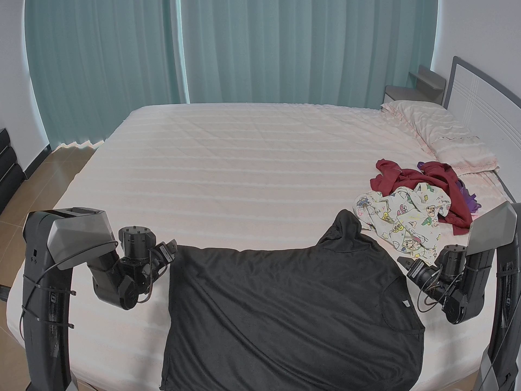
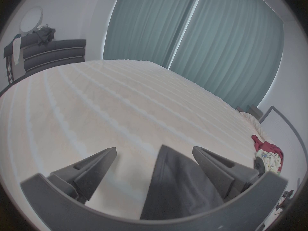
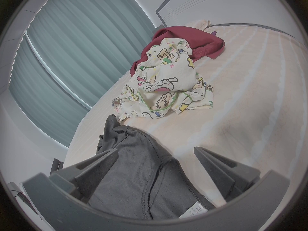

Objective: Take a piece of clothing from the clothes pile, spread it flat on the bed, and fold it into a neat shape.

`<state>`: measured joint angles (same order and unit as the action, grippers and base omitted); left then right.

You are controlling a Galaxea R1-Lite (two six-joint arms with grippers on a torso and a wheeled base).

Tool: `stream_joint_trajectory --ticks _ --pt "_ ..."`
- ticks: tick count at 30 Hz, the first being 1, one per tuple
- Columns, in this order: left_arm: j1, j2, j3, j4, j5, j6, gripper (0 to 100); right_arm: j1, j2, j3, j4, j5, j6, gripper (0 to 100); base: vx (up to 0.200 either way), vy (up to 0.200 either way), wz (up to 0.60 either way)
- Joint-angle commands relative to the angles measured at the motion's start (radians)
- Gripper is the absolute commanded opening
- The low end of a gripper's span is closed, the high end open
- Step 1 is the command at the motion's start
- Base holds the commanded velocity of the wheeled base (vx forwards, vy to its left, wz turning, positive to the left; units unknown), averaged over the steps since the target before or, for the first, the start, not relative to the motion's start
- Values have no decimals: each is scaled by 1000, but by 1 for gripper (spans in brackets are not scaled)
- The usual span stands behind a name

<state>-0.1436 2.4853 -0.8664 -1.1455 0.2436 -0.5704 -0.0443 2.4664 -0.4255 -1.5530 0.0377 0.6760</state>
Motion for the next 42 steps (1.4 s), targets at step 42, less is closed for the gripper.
stream_joint_trajectory --ticks 42 --pt "-295 -46 675 -425 -43 -221 100 38 -23 47 -12 -4 -10 100 -143 0 0"
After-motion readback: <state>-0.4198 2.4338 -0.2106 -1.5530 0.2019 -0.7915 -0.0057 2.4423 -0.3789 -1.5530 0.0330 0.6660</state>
